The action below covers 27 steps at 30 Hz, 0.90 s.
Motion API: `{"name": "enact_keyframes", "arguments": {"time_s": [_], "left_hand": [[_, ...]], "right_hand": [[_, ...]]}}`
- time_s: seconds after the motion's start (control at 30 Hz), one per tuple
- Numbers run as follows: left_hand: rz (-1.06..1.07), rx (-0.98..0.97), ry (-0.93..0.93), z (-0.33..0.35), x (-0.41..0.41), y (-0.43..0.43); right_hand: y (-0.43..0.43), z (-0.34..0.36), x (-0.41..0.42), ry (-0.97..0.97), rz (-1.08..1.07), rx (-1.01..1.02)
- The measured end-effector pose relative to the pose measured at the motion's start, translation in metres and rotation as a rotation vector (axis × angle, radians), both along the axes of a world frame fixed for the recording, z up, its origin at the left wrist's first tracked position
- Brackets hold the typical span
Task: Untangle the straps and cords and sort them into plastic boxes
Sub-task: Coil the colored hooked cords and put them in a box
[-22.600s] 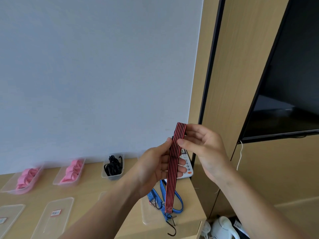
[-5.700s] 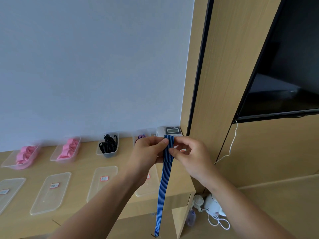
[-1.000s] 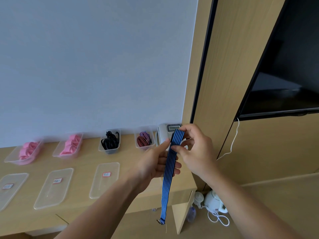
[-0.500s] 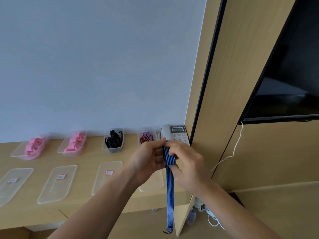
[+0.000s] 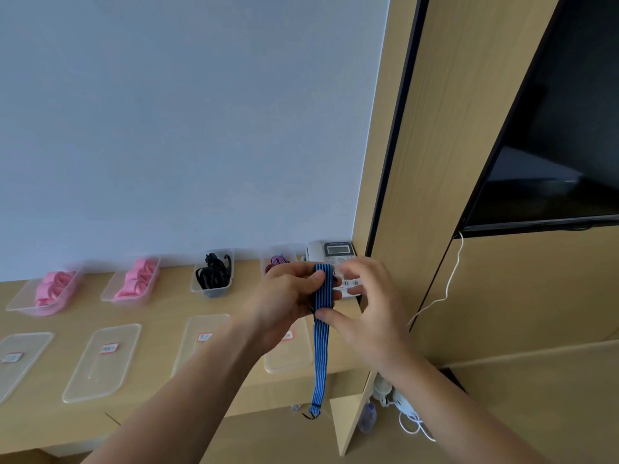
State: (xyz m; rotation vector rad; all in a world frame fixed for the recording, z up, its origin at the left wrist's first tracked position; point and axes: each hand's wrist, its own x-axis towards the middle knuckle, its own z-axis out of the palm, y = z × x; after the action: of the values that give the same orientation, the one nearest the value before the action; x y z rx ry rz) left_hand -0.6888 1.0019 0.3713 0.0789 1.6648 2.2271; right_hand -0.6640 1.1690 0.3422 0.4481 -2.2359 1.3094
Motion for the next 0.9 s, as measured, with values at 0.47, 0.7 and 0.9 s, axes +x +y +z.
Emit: {"name": "enact_keyframes", "arguments": {"time_s": [0.47, 0.7, 0.9], "left_hand": [[-0.126, -0.127, 0.020, 0.003, 0.005, -0.002], [-0.133, -0.053, -0.082, 0.004, 0.011, -0.002], [-0.174, -0.121, -0.101, -0.001, 0.017, 0.002]], "right_hand": [[0.013, 0.021, -0.016, -0.365, 0.170, -0.114], [0.014, 0.032, -0.023, -0.340, 0.256, -0.257], [0.020, 0.039, -0.025, -0.276, 0.231, -0.301]]}}
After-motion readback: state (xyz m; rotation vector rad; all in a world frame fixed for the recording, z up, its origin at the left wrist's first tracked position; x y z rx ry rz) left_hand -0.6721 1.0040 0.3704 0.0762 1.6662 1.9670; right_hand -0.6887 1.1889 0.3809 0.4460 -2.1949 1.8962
